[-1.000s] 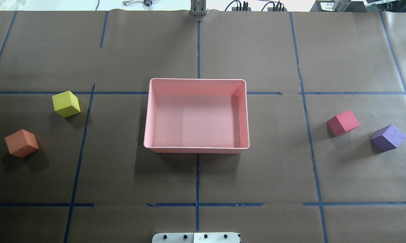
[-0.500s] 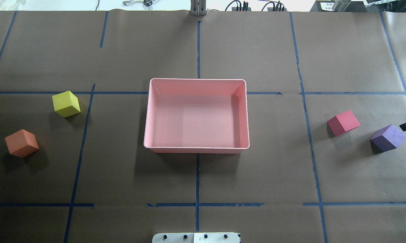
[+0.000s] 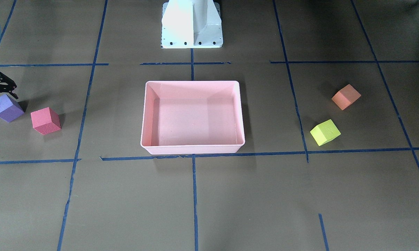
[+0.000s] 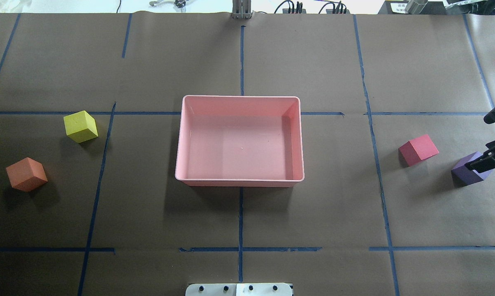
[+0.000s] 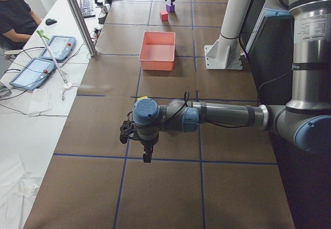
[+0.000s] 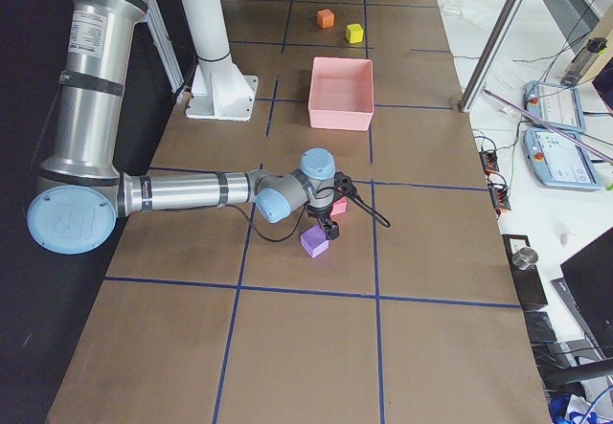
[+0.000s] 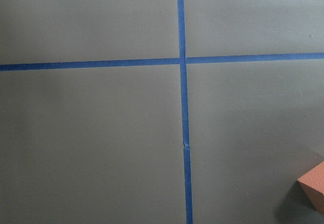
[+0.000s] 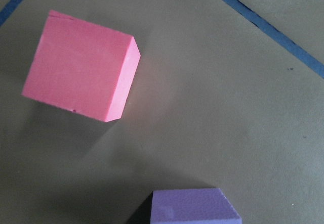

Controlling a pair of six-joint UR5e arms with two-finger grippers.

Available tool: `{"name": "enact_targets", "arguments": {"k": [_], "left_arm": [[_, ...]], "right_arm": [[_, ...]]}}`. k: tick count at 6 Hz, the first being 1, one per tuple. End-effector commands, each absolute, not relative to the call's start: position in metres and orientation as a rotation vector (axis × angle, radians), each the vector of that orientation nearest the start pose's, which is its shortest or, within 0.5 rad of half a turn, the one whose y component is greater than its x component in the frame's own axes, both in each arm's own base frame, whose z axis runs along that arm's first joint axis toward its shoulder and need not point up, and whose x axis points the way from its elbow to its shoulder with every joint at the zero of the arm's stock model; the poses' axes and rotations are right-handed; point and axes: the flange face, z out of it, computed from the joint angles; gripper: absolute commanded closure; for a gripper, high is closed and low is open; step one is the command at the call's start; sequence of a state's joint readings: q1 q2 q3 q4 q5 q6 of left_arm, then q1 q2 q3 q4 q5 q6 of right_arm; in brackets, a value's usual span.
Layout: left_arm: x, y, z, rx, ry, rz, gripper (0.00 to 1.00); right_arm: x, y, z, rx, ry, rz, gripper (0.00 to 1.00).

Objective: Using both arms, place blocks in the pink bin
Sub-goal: 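Lower the right gripper onto the purple cube and grasp it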

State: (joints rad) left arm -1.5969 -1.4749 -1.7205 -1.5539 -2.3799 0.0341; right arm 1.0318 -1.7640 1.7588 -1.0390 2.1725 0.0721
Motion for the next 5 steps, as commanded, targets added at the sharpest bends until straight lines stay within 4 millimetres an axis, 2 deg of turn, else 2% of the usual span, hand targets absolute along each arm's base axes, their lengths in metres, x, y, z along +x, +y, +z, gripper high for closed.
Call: {"name": "enact_targets", "arguments": {"k": [1,3,4,5], "left_arm": [[-0.073,-0.451,0.628,0.062,0.808,0.023,0.00],[-0.073,-0.451,0.625,0.068,0.808,0.026,0.00],[-0.073,-0.452,0.622,0.072,0.808,0.025,0.00],[-0.073,-0.452,0.622,0.074,0.808,0.030,0.00]], "right_arm": [[-0.161,-0.413,0.617,0.320,-0.659,-0.628,0.00],[-0.169,-0.410,0.657,0.259,-0.687,-0.640,0.00],[-0.174,-0.407,0.655,0.246,-0.719,-0.653,0.14],[-0.174,-0.405,0.656,0.236,-0.733,-0.646,0.77]]}}
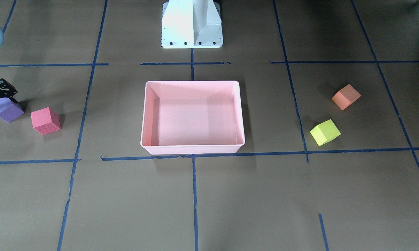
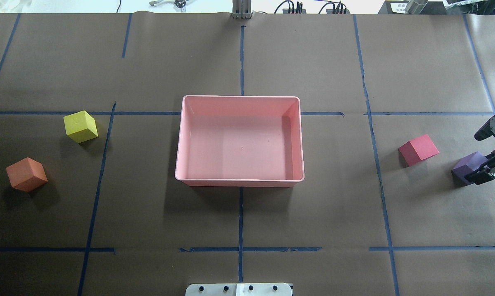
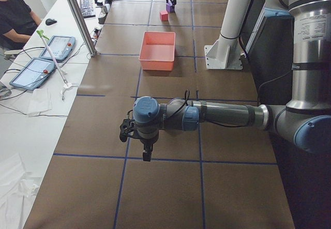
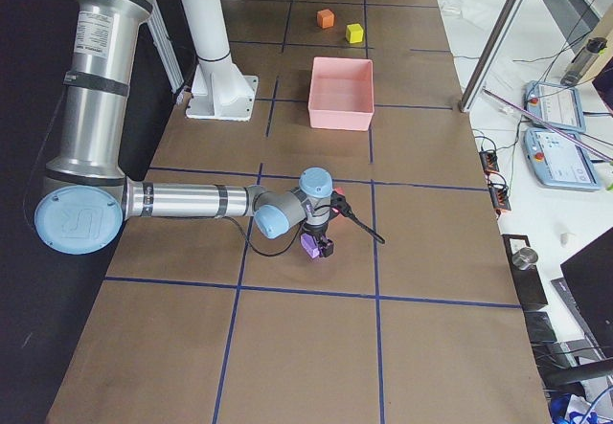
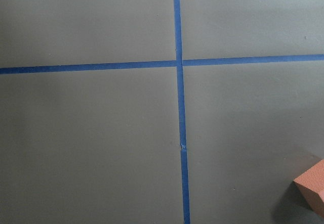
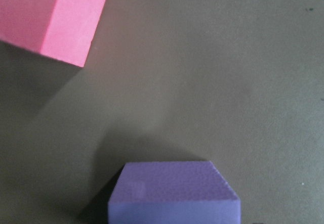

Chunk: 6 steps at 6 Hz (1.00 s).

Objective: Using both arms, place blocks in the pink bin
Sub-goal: 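Lower the right gripper onto the purple cube and grasp it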

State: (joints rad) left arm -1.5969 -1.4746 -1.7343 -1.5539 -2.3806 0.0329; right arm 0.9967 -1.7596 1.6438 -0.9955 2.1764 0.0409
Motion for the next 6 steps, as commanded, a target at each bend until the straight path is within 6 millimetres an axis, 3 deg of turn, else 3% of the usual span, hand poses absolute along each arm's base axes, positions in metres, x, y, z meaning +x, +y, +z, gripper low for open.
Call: {"name": "enact_targets", "arguments": {"k": [1,2,3,4,5,6], "left_arm": [[-0.070,-0.454,0.618,0.093,0.830,0.042,0.00],[-0.056,-0.457,0.611,0.124,0.916,0.080,0.00],[-0.050,-0.458,0.604,0.111,0.944,0.057,0.00],[-0.031,-0.461,0.601,0.111,0.948,0.096,0.00],[-0.021,-0.464,0.597,0.106,0.952,0.096,0.00],[0.012,-0.469,0.591,0.045,0.960,0.050,0.00]], "right_arm": [[-0.176,-0.405,0.642,0.227,-0.770,-0.601,0.97],[-0.183,-0.401,0.583,0.222,-0.914,-0.574,0.98],[-0.181,-0.397,0.529,0.215,-0.971,-0.501,1.00],[-0.179,-0.390,0.474,0.235,-1.019,-0.426,1.00],[-0.211,-0.394,0.429,0.199,-1.084,-0.365,1.00],[-0.255,-0.402,0.383,0.141,-1.150,-0.302,1.00]]}}
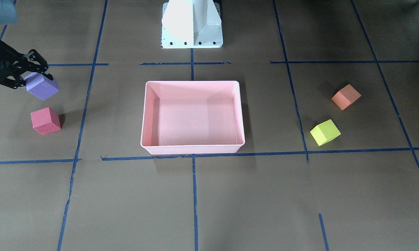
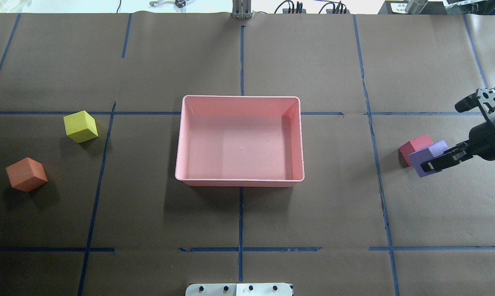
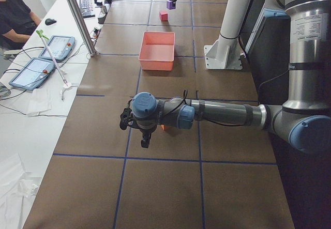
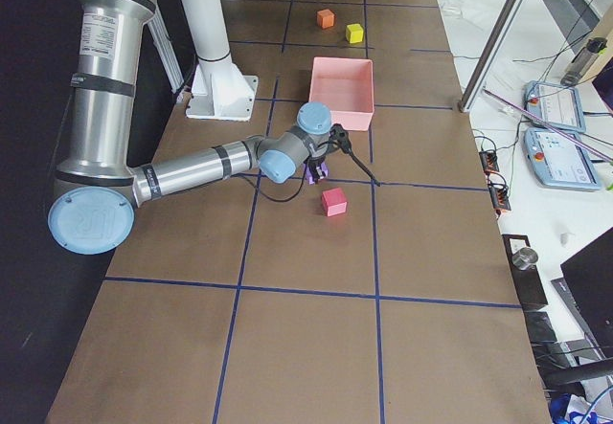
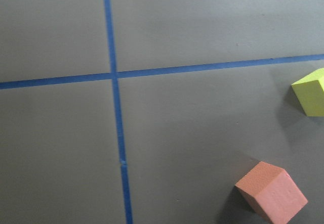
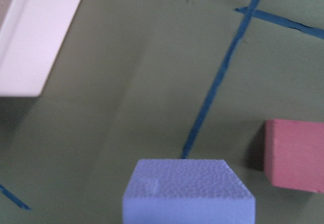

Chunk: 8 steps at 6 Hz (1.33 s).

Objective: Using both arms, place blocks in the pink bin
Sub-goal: 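Carry the purple cube into the pink bin and open the right gripper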

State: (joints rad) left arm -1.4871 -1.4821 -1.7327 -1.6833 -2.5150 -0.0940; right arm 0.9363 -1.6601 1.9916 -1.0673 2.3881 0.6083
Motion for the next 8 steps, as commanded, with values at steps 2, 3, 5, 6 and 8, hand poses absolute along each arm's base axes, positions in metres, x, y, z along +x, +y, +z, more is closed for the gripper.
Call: {"name": "enact_targets", "arguments": {"k": [2,3,5,6,8], "left_arm": [[0.097,-0.484,0.550,-0.004,0.971,-0.036,0.00],[0.126,-0.480,0.551,-0.003,0.923,-0.050,0.00],[0.148,-0.456,0.565,-0.053,0.910,-0.199,0.00],[0.152,-0.440,0.579,-0.030,0.880,-0.247,0.00],[0.141,-0.414,0.604,-0.075,0.848,-0.275,0.00]], "right_arm": [[-0.338,-0.420,0.269,0.070,-1.187,-0.158,1.00],[-0.383,-0.436,0.225,0.064,-1.141,-0.118,1.00],[-0.468,-0.458,0.171,0.037,-1.097,0.103,1.00],[-0.491,-0.458,0.168,0.062,-1.072,0.147,0.99],[-0.531,-0.445,0.175,0.082,-1.017,0.225,0.66]]}}
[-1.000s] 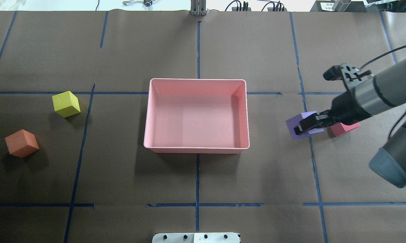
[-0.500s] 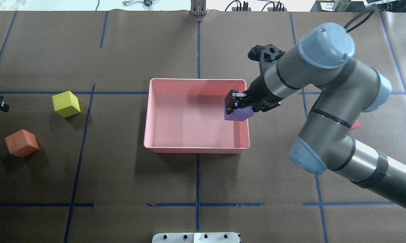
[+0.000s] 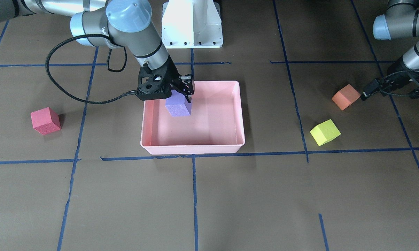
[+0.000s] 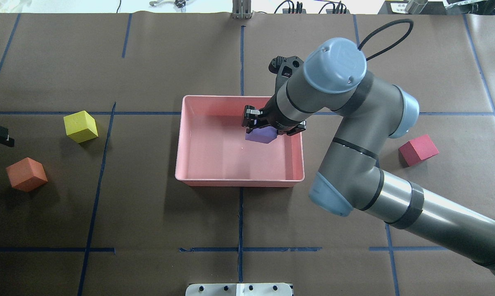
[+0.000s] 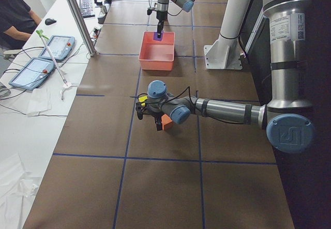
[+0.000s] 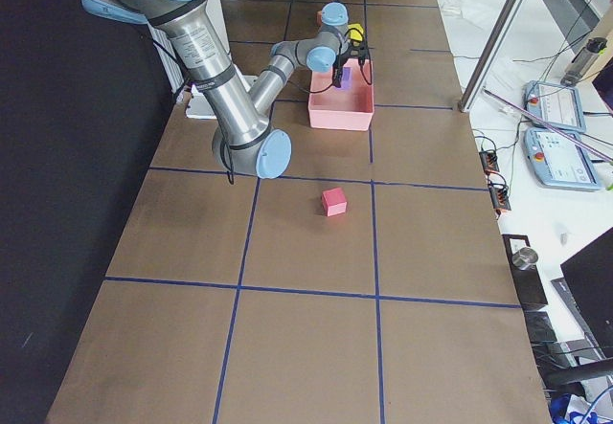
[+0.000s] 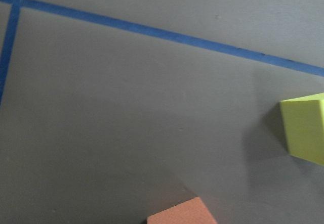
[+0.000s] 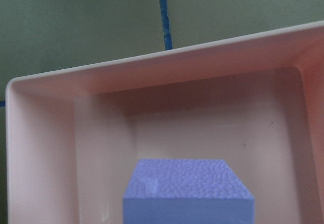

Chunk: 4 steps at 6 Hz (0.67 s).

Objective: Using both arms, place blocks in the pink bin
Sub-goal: 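Carry the purple cube into the pink bin and open the right gripper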

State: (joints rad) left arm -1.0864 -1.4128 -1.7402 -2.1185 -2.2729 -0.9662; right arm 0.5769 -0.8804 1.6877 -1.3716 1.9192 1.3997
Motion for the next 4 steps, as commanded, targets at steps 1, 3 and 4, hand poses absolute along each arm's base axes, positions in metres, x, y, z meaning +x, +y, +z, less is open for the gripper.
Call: {"name": "enact_targets", "arguments": {"k": [1,3,4], "left_arm": [[0.141,-0.407,0.602,-0.124,0.847,-0.370,0.00],[0.179,-0.404,0.587,-0.176,0.860,-0.388,0.00],[0.195,-0.404,0.582,-0.192,0.863,-0.381,0.00]], "right_arm": [[-0.537,-0.439,0.174,0.084,-1.015,0.222,0.01],[-0.515,-0.431,0.154,0.113,-1.060,0.217,0.00],[-0.477,-0.426,0.151,0.123,-1.070,0.231,0.00]]}}
